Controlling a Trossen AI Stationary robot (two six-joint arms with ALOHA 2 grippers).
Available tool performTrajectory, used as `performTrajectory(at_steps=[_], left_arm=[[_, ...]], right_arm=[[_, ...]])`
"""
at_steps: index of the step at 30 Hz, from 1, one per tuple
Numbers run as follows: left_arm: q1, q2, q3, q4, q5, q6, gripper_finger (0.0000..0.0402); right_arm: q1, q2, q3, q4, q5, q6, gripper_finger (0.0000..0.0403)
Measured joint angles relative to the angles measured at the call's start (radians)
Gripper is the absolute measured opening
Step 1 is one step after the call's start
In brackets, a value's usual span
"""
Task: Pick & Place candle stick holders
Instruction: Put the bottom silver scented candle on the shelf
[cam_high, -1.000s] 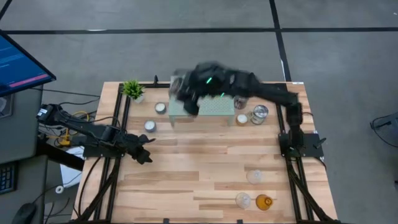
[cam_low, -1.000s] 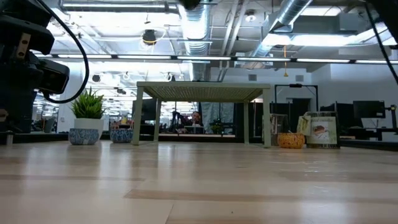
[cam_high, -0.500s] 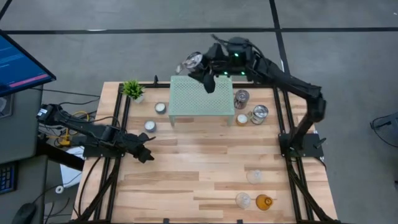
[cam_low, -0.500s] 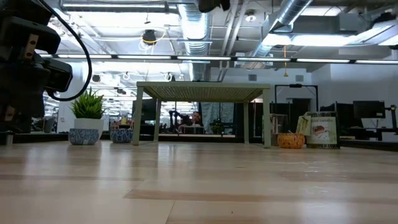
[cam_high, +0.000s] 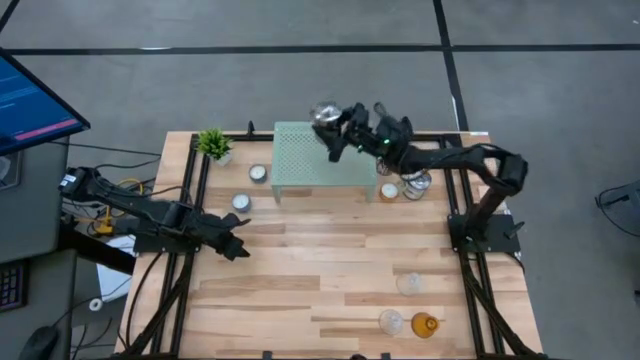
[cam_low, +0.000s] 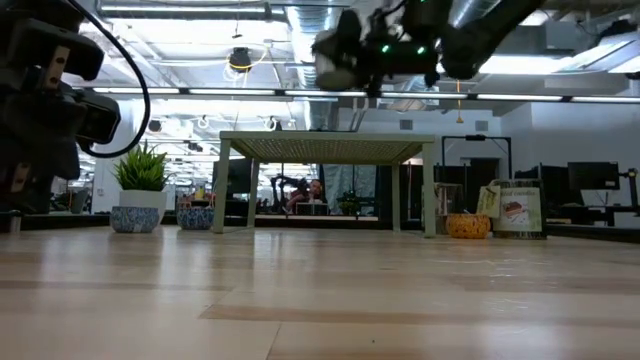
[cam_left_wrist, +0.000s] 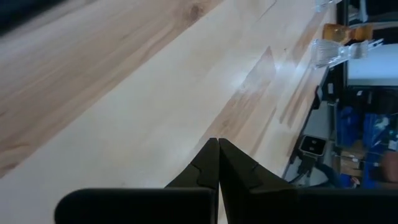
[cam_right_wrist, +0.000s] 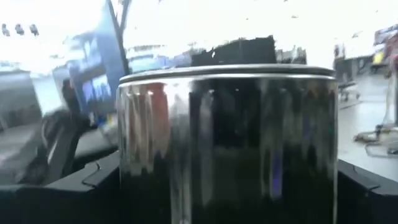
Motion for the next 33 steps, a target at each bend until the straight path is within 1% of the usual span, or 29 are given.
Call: performTrajectory(at_steps=[4,7,10,17,22,27,33], left_arm=[[0.000,0.000,0.000,0.019,0.001,-0.028,0.0002],[0.000,0.000,0.000,0.023,0.001,-0.044,0.0002],[0.000,0.000,0.000,0.028,0.001,-0.046,0.0002],[0.000,0.000,0.000,0.032,-0.029,-0.047,0.0002],[0.000,0.000,0.000,0.038,-0.037,-0.047,0.0002],[0.000,0.000,0.000,0.043,-0.037,-0.047,0.0002],[0.000,0.000,0.000,0.050,-0.041,-0.047,0.0002]], right_arm=[[-0.001,0.091,0.038,0.000,0.000,0.005,0.0339],[-0.012,0.116,0.062,-0.012,0.011,0.005,0.0339],[-0.020,0.110,0.066,-0.065,0.030,0.005,0.0339],[-0.023,0.111,0.065,-0.185,0.026,0.005,0.0339],[-0.023,0.111,0.038,-0.198,0.026,-0.002,0.0339],[-0.030,0.111,0.028,-0.265,0.026,-0.013,0.0339],[-0.031,0.111,0.028,-0.269,0.026,-0.039,0.0341]])
